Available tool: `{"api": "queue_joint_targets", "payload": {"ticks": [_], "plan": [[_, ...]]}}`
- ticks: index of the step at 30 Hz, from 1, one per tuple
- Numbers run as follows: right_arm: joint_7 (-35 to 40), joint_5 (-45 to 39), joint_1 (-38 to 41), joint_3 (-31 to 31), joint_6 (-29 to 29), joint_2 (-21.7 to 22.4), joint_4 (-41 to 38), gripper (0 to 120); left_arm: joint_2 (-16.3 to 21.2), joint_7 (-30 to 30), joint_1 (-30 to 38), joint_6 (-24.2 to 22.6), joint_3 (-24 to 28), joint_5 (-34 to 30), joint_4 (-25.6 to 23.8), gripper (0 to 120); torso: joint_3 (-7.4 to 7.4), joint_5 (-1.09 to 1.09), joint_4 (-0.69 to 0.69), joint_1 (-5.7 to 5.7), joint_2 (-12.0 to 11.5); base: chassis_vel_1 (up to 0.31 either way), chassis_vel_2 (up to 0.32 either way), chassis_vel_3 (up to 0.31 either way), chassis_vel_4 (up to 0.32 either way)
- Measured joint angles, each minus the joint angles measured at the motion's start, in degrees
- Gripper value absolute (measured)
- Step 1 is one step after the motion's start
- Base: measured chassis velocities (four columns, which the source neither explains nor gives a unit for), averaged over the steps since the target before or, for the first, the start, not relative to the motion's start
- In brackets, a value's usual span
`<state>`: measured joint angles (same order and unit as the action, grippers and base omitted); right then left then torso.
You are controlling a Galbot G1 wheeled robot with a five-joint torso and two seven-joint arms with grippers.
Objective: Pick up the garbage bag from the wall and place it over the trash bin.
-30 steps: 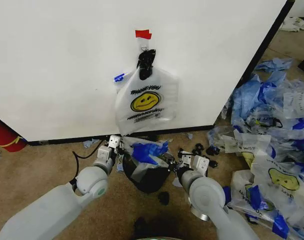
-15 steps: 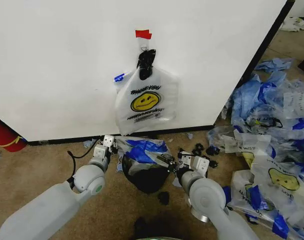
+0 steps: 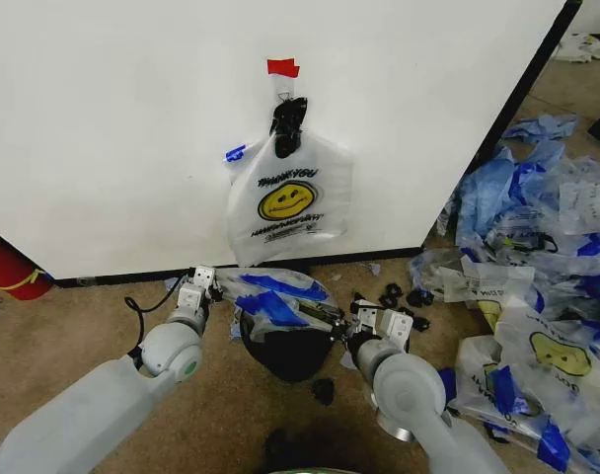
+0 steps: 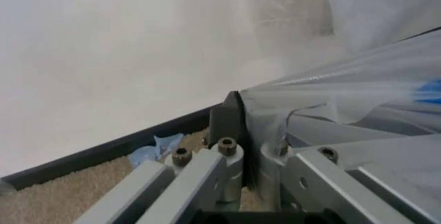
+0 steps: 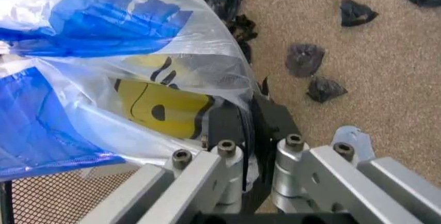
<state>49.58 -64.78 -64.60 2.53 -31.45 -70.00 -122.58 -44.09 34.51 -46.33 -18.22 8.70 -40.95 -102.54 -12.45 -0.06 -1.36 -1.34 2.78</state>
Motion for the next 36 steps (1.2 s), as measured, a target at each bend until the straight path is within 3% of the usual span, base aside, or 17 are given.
{"api": "queue_joint_targets", "payload": {"ticks": [4, 10, 16, 27, 36], "plan": [[0.0, 0.18, -0.1, 0.09, 0.0, 0.0, 0.0, 1, 0.2, -0.15, -0.53, 0.07, -0.04, -0.74, -1.57, 0, 0.0, 0.0, 0.0, 0.0, 0.0, 0.0, 0.0, 0.0, 0.0], [-0.08, 0.61, -0.05, 0.04, 0.0, -0.23, 0.19, 1, 1.34, -0.8, -2.47, 0.22, 0.98, -1.22, -9.98, 0, 0.0, 0.0, 0.0, 0.0, 0.0, 0.0, 0.0, 0.0, 0.0], [-0.17, 0.9, 0.04, -0.06, -0.03, -0.64, 0.39, 1, 2.6, -0.81, -2.84, -0.67, 2.05, -1.99, -15.06, 0, 0.0, 0.0, 0.0, 0.01, 0.0, 0.0, 0.0, 0.0, 0.0], [-0.64, 1.6, -0.13, -0.08, -0.03, -1.25, 0.63, 1, 5.47, -2.05, -3.96, -1.22, 1.83, -1.18, -15.3, 0, 0.0, 0.0, 0.0, 0.0, 0.0, 0.0, 0.0, 0.0, 0.0], [-0.99, 1.75, 0.37, -0.16, 0.18, -1.34, 0.91, 1, 7.72, -1.01, -4.75, -4.54, 1.72, -0.99, -15.33, 0, 0.0, 0.0, 0.01, 0.0, 0.0, 0.0, 0.0, 0.0, 0.0]]}}
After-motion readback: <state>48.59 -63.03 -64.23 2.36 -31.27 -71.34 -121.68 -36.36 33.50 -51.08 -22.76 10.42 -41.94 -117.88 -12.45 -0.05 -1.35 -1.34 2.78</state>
